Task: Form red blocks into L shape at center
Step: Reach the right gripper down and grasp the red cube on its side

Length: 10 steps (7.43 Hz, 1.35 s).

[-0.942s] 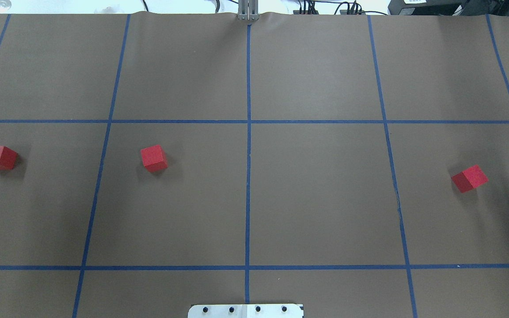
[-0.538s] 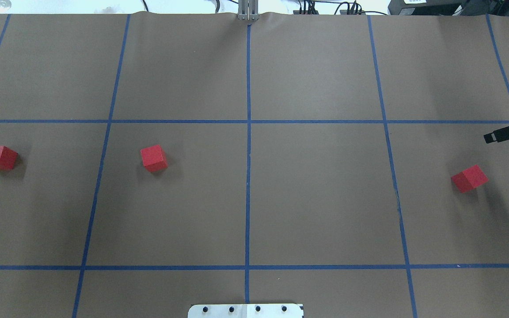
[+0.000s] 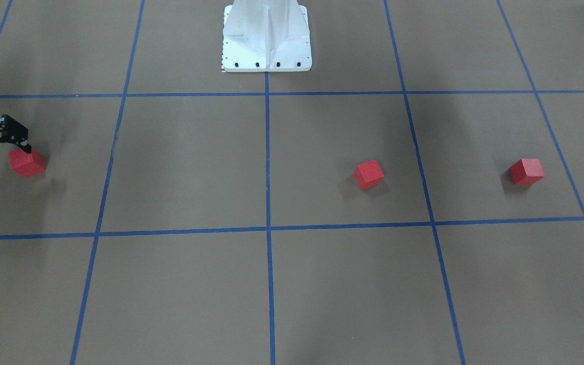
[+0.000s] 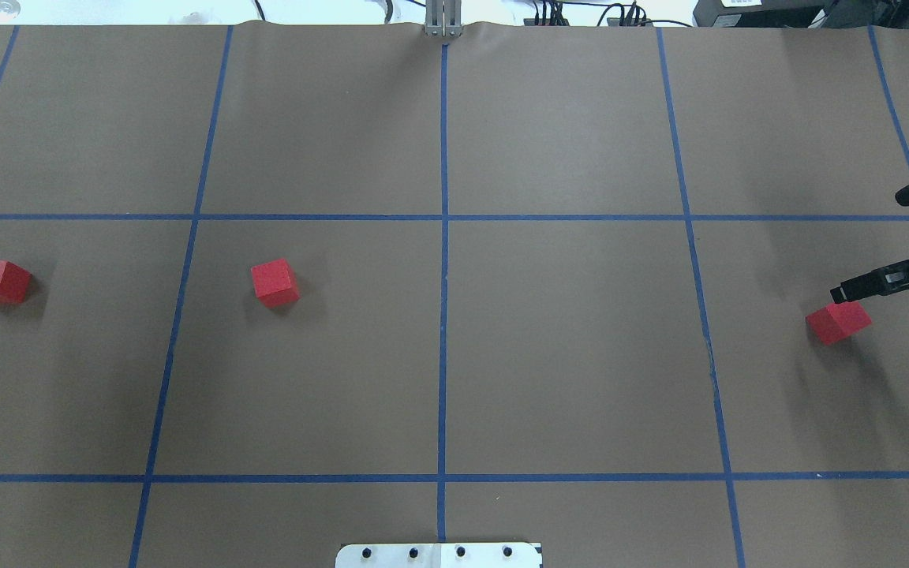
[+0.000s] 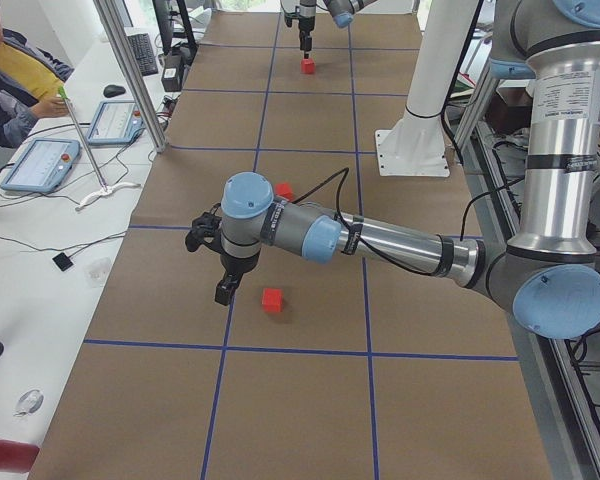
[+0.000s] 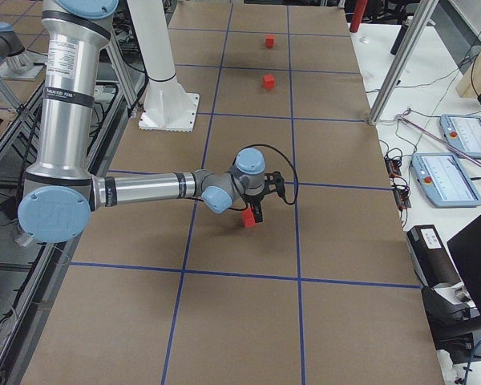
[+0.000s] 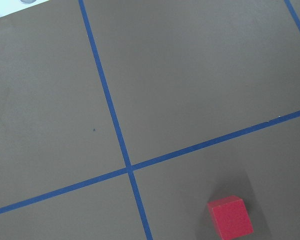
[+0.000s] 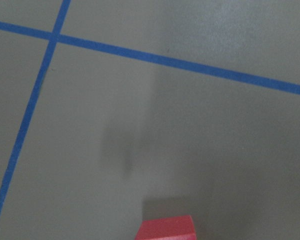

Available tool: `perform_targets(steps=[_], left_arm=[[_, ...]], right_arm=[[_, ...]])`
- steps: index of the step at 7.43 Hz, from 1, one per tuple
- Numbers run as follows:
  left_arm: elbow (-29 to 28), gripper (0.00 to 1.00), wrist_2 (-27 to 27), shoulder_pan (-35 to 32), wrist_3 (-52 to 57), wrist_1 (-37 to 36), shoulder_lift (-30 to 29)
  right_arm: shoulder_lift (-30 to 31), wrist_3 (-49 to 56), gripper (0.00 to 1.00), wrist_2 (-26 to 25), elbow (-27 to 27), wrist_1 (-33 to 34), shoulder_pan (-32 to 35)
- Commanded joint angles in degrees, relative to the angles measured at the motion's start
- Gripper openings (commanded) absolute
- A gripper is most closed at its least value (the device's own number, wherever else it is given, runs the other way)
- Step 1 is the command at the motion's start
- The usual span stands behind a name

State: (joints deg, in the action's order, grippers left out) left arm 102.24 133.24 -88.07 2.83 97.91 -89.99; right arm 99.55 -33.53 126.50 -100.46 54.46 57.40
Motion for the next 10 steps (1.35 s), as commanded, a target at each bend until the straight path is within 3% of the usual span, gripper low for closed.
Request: perform_targets(steps=[1, 5, 7, 8, 9, 10], left_arm=[[0.07, 1.00, 0.09, -0.09, 0.07, 0.00, 0.08], [-0.02, 1.00, 0.26, 0.00, 0.07, 0.00, 0.08], [-0.02, 1.00, 0.26, 0.00, 0.07, 0.00, 0.08], [-0.02, 1.00, 0.26, 0.00, 0.07, 0.00, 0.08], [-0.02, 1.00, 0.26, -0.09, 0.07, 0.00, 0.16], [0.15, 1.00, 0.26, 0.00, 0.16, 0.00, 0.17]], right_arm=[[0.20, -0.40, 0.99, -2.21, 0.61, 0.12, -1.76], [-0.24, 0.65, 0.97, -6.96, 0.71, -0.06, -6.06], [-0.15, 2.58, 0.87, -6.88, 0.71, -0.14, -6.16], [-0.24, 3.02, 0.58, -6.88, 0.71, -0.15, -6.16], [-0.24, 3.38, 0.08, -6.88, 0.62, -0.15, -6.07], [-0.33, 3.64, 0.00, -6.88, 0.53, -0.15, -6.07]])
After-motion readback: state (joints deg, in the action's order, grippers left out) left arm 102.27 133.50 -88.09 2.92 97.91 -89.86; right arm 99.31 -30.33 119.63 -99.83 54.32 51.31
